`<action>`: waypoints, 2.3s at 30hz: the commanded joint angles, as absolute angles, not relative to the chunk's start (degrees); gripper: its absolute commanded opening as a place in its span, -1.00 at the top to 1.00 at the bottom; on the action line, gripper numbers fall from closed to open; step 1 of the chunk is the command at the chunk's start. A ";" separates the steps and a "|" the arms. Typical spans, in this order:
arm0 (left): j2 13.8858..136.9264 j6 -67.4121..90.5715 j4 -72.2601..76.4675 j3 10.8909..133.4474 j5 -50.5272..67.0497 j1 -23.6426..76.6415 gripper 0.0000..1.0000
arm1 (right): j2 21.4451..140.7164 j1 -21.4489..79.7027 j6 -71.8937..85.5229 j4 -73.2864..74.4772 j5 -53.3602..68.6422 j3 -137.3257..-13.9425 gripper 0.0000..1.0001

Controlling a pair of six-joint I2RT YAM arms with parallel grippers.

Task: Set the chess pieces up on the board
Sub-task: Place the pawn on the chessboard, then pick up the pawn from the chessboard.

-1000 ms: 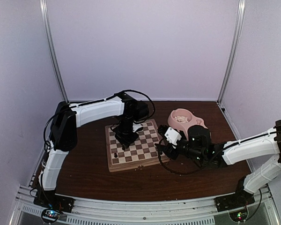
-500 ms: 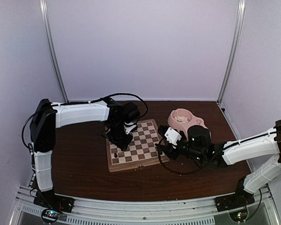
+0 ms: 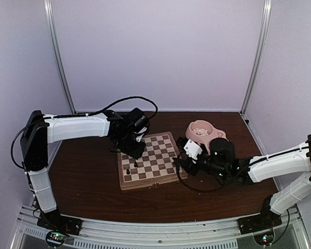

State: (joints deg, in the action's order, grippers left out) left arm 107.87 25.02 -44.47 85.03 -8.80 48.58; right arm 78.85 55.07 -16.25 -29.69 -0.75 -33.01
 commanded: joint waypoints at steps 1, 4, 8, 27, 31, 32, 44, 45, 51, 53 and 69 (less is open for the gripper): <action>109.42 26.49 -42.34 84.95 -9.28 47.95 0.27 | 77.25 55.37 -15.57 -30.03 -1.71 -32.05 -0.10; 110.60 26.75 -43.55 85.25 -9.37 47.82 0.31 | 77.60 55.37 -15.65 -30.06 -1.95 -32.23 -0.09; 111.80 26.98 -44.33 85.21 -9.43 47.79 0.32 | 78.20 55.34 -15.77 -30.22 -2.02 -32.33 -0.09; 112.89 27.86 -46.22 84.22 -8.73 47.88 0.53 | 79.10 55.33 -15.38 -29.80 -1.12 -33.09 -0.09; 112.72 27.90 -46.27 83.87 -7.65 47.86 0.54 | 79.19 55.37 -15.40 -29.71 -1.08 -33.13 -0.09; 112.73 27.89 -46.51 83.89 -7.57 47.90 0.53 | 79.22 55.33 -15.38 -29.71 -1.12 -33.13 -0.09; 113.25 28.05 -46.85 84.08 -6.18 47.89 0.61 | 79.11 55.38 -15.73 -28.92 -1.28 -33.33 -0.09; 113.26 27.96 -46.85 84.14 -5.99 47.90 0.69 | 79.10 55.39 -15.81 -28.92 -1.38 -33.37 -0.09; 112.67 27.65 -47.66 85.23 -5.06 48.03 0.93 | 78.84 55.37 -15.75 -29.21 -1.47 -33.10 -0.09; 112.06 26.90 -47.55 85.61 -3.96 48.34 0.92 | 78.78 55.37 -15.51 -29.60 -1.70 -32.89 -0.09; 117.78 22.63 -40.99 94.95 4.58 53.17 0.89 | 75.65 53.85 -12.37 -37.92 -9.18 -27.46 -0.09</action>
